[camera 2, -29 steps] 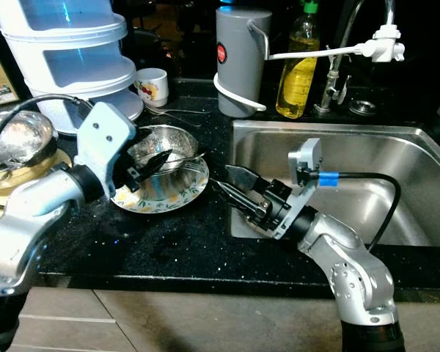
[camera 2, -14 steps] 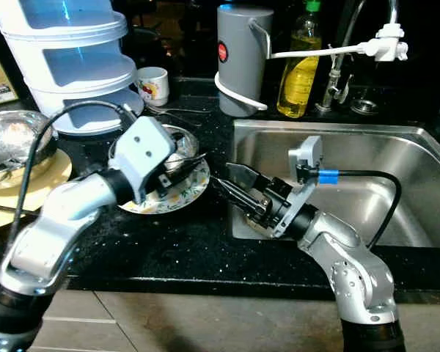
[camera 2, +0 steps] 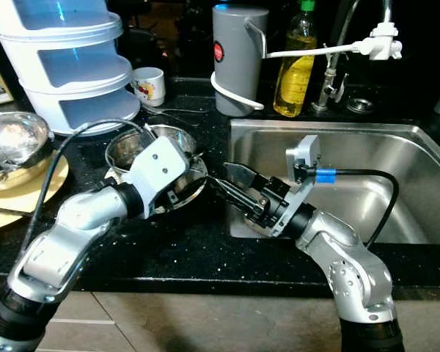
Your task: Kitchen organization
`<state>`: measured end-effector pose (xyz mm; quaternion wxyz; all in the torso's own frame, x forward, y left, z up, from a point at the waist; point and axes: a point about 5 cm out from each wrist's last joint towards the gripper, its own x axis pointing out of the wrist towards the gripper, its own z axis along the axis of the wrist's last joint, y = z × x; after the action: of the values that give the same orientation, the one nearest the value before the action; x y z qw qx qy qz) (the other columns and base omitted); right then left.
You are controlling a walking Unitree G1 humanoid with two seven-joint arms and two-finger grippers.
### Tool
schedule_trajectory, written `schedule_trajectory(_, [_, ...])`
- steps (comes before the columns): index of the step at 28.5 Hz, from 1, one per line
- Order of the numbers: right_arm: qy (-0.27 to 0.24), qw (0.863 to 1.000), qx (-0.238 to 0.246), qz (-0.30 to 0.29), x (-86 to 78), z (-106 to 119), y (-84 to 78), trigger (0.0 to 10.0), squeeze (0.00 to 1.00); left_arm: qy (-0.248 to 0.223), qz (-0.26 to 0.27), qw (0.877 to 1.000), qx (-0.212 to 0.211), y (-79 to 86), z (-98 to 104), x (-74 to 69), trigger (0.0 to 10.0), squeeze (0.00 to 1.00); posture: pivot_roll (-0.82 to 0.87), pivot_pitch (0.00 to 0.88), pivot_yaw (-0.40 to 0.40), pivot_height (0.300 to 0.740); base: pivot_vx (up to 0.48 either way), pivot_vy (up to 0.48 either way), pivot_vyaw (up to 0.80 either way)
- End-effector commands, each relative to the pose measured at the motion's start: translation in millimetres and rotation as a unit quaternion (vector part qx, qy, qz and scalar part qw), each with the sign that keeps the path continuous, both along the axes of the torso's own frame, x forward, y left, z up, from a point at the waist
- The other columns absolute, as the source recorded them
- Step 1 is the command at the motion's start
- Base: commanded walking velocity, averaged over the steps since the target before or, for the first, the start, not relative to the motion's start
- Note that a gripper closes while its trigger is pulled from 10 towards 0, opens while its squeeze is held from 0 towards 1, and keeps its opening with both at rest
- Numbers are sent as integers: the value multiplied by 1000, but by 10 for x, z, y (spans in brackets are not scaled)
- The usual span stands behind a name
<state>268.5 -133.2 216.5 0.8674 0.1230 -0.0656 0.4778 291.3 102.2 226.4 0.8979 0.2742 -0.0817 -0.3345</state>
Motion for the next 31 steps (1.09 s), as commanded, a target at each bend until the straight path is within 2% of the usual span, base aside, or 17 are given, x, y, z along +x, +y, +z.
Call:
schedule_trajectory(1, [0, 1000, -4, 8, -15, 8, 42, 10000, 0, 7, 5, 1000, 21, 22, -39, 6, 10000, 0, -75, 0, -45, 740, 0, 0, 0])
schedule_trajectory(5, [0, 1000, -4, 6, -12, 10, 41, 10000, 0, 8, 19, 999, 46, 74, -65, 20, 10000, 0, -73, 0, -46, 740, 0, 0, 0])
schedule_trajectory(12, [1, 1000, -5, 2, -1, 7, 41, 10000, 0, 3, 48, 998, 50, 151, -68, 58, 10000, 0, -71, 0, -48, 740, 0, 0, 0])
schedule_trajectory(13, [2, 1000, -5, 2, -1, 5, 42, 10000, 0, 3, 54, 997, 51, 173, -72, 70, 9451, 0, -72, 0, -46, 740, 0, 0, 0])
schedule_trajectory(14, [2, 1000, -5, 2, -2, 4, 43, 10000, 0, 4, 58, 997, 52, 186, -76, 77, 2235, 0, -72, 0, -45, 740, 0, 0, 0])
schedule_trajectory(16, [2, 1000, -4, 1, -2, 4, 44, 10000, 0, 4, 59, 997, 54, 193, -78, 80, 2235, 0, -73, 0, -44, 740, 0, 0, 0])
schedule_trajectory(17, [2, 1000, -4, 1, -2, 4, 44, 10000, 0, 4, 60, 997, 53, 199, -74, 82, 0, 0, -73, 0, -44, 740, 0, 0, 0])
schedule_trajectory(21, [3, 1000, -3, 0, -3, 3, 45, 10000, 0, 0, 64, 997, 49, 206, -49, 88, 0, 0, -73, 0, -43, 740, 0, 0, 0])
schedule_trajectory(22, [3, 1000, -3, 0, -5, 3, 46, 10000, 0, -3, 65, 997, 47, 205, -38, 90, 510, 0, -74, 0, -42, 740, 0, 0, 0])
schedule_trajectory(31, [6, 1000, -3, 3, -12, -7, 57, 10000, 0, -11, 67, 997, 36, 187, -8, 94, 627, 0, -74, 0, -45, 740, 0, 0, 0])
